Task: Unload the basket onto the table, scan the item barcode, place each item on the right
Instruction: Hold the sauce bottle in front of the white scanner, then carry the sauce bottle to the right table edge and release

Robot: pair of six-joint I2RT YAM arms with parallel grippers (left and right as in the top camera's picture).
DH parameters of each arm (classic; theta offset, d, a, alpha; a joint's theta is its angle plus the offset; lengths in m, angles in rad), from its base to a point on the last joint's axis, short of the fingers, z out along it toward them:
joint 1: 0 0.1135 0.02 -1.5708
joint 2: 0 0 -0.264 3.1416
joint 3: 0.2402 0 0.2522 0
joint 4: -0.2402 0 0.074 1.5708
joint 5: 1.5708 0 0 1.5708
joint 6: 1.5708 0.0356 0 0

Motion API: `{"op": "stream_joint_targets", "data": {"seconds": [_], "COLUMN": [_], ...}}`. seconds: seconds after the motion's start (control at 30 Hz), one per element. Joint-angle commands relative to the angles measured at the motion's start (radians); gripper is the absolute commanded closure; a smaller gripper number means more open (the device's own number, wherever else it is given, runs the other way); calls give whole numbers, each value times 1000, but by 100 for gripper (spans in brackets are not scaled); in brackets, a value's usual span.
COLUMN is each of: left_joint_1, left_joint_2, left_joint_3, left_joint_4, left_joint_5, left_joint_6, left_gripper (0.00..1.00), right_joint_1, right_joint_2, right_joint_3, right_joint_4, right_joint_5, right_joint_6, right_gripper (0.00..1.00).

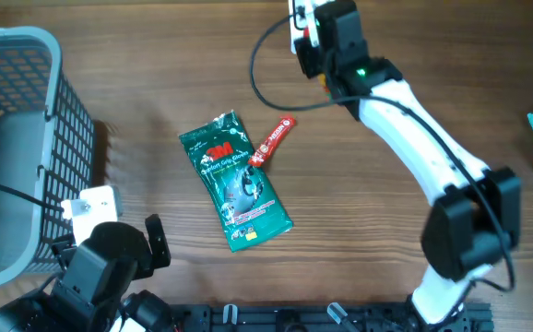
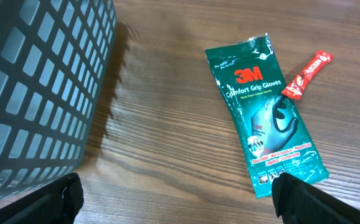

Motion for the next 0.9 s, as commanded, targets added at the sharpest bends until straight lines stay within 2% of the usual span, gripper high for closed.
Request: {"op": "stream_joint_targets", "data": {"seconds": [0.0,0.07,0.13,0.27,0.5,0.67,0.73,0.77,0.87], "left_joint_1": [5,5,5,5,5,5,5,5,5], "left_joint_2": [-3,-3,-3,-3,-3,-3,-3,-3,-3], "left_joint_3": [12,12,12,12,12,12,12,12,12], "left_joint_4": [2,2,2,2,2,2,2,2,2], "left_joint_5": [2,2,2,2,2,2,2,2,2], "left_joint_6": [-17,-17,-17,-17,-17,-17,-17,-17,-17], "left_gripper": [0,0,0,0,0,0,0,0,0], "right_joint_1": [0,0,-3,-18,-19,-82,-192,-326,-470], "right_joint_2": [146,248,316,444,459,407,377,376,376], "right_joint_3": [218,333,397,470,471,471,471,471,469], "right_joint_4": [36,80,134,310,346,214,104,27,-26], "right_joint_5": [156,212,240,270,289,338,400,452,452], "right_joint_6": [-194,-286,-312,-392,-397,-414,-391,-360,-307], "right_gripper": [53,53,53,56,54,53,53,52,51]}}
